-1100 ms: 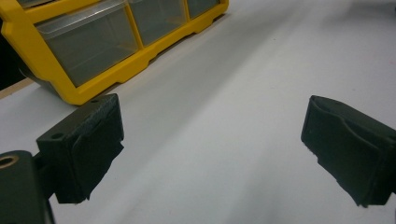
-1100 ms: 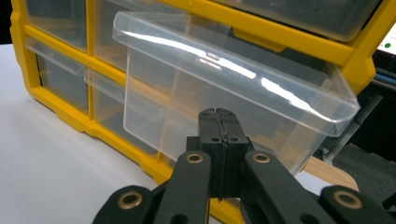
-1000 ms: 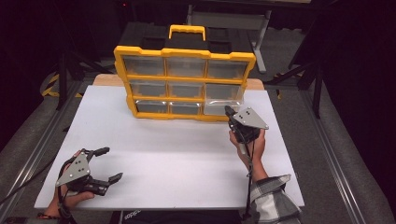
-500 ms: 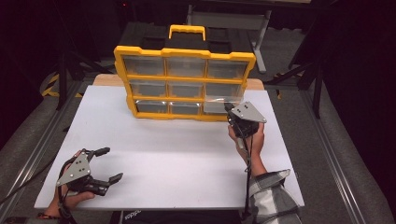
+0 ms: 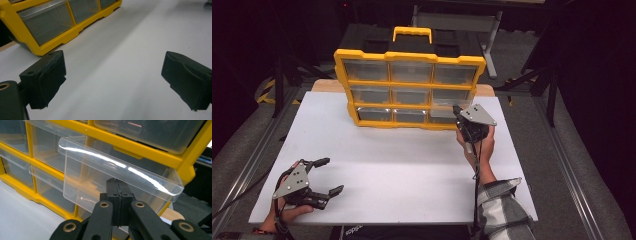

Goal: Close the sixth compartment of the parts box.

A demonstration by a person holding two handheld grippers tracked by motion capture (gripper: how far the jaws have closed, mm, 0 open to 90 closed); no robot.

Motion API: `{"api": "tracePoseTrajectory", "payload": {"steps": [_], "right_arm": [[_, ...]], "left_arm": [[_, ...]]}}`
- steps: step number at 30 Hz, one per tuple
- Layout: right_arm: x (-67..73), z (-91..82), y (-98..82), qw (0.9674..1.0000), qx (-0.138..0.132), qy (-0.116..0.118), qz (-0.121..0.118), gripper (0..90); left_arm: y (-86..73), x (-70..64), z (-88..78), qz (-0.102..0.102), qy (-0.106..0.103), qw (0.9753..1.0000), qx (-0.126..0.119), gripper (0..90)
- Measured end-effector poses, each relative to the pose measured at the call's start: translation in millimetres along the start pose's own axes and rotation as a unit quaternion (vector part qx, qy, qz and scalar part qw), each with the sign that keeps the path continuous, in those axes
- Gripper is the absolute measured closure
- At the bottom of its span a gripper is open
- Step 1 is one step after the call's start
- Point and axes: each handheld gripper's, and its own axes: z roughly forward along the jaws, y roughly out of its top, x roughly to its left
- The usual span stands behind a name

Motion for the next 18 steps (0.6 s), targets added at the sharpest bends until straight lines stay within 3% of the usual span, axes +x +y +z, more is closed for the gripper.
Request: {"api": "tracePoseTrajectory", "payload": {"steps": [18], "right_arm": [[-2.6, 18.0, 6.5, 0.9998, 0.015, -0.013, -0.005, 90.0]], "left_arm": [[0.5, 0.0, -2.2, 0.000, 0.001, 1.0000, -0.004, 6.6]]}}
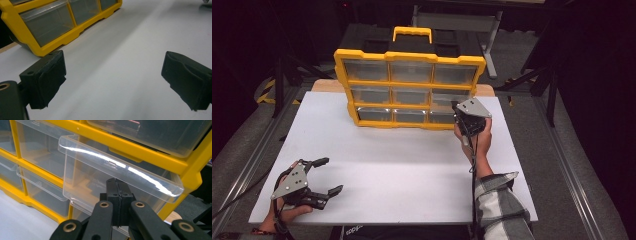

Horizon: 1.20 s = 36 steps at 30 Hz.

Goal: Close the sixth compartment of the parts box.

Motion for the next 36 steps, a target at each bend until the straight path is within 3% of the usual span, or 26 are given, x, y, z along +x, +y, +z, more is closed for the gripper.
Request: {"api": "tracePoseTrajectory", "payload": {"steps": [36], "right_arm": [[-3.6, 22.0, 5.9, 0.9995, 0.013, -0.025, -0.012, 90.0]], "left_arm": [[-0.5, -0.7, 2.5, 0.000, -0.006, 1.0000, 0.005, 6.7]]}}
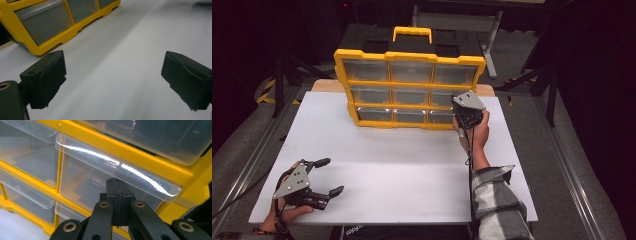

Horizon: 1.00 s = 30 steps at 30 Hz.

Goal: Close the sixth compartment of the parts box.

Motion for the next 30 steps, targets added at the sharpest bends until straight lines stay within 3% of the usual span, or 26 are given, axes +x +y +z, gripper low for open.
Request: {"api": "tracePoseTrajectory", "payload": {"steps": [17, 30], "right_arm": [[-0.8, 4.1, -0.3, 1.0000, -0.001, -0.007, 0.004, 90.0], [-3.1, 3.7, -1.7, 0.9999, -0.005, 0.002, 0.012, 90.0]], "left_arm": [[-0.1, 0.6, -0.4, -0.002, -0.001, 1.0000, -0.001, 6.8], [-0.2, 0.1, 0.4, -0.001, 0.000, 1.0000, 0.000, 6.8]]}}
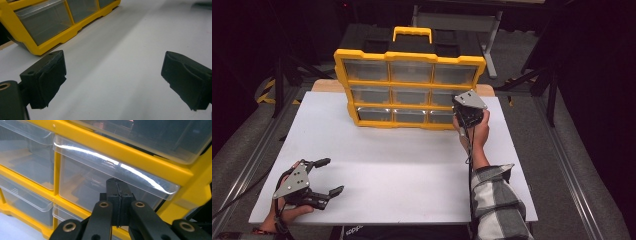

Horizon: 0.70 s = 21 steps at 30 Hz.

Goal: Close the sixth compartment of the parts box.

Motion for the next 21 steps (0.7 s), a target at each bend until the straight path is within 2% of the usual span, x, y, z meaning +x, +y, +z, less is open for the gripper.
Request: {"api": "tracePoseTrajectory", "payload": {"steps": [4, 21], "right_arm": [[-0.5, -2.9, -0.8, 0.9999, -0.005, 0.008, 0.013, 90.0], [-1.0, -13.9, -0.1, 0.9997, -0.016, 0.016, 0.012, 90.0]], "left_arm": [[-0.1, 0.8, -0.1, 0.000, 0.000, 1.0000, 0.000, 6.8], [0.2, 1.4, -1.3, 0.001, 0.002, 1.0000, -0.001, 6.8]]}}
